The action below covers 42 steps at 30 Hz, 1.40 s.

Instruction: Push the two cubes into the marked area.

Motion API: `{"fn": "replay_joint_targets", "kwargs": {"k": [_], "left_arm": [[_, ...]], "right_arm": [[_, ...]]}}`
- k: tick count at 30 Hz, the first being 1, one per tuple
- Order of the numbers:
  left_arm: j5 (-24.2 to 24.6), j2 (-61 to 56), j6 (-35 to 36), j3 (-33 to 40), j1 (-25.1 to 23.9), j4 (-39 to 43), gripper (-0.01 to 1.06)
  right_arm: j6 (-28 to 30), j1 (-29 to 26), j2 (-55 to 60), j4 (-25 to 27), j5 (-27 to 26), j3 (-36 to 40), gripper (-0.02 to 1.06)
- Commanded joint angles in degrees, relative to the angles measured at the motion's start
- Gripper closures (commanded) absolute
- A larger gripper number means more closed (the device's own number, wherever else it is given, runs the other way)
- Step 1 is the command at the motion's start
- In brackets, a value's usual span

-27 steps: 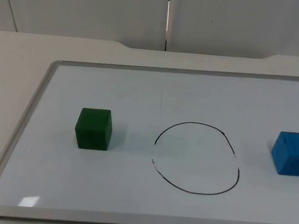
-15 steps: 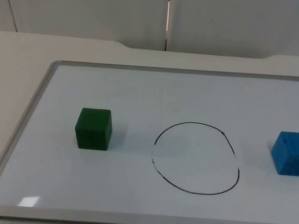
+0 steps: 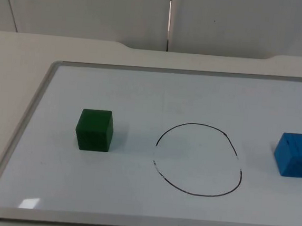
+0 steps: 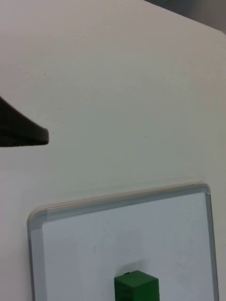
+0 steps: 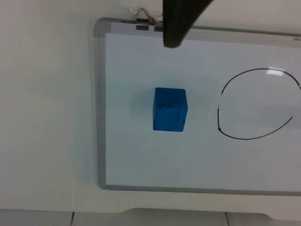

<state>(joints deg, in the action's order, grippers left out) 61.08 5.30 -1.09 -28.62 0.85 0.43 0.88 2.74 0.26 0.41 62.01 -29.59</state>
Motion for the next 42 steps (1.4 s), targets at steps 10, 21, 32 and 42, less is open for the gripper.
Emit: {"fn": "replay_joint_targets", "kwargs": {"k": [10,21,32,42], "left_arm": [[-2.51,0.54,0.34,-1.30,-0.22,0.07,0.12],[-7.57,5.43,0.34,-1.40,-0.22,-1.55,0.14],[-14.01,13.68,-0.38,-1.40,-0.22,-7.54,0.14],[-16.79,16.80,-1.79,-1.40,-0.22,-10.73,0.14]], "right_arm": [[0.07,-0.24,-0.26,0.22,-0.18,0.05,-0.01],[0.07,-0.24,-0.26,0.22,-0.18,0.05,-0.01],[0.07,-0.24,-0.26,0.22,-0.18,0.05,-0.01],[0.07,-0.24,-0.26,0.22,-0.18,0.05,-0.01]]}}
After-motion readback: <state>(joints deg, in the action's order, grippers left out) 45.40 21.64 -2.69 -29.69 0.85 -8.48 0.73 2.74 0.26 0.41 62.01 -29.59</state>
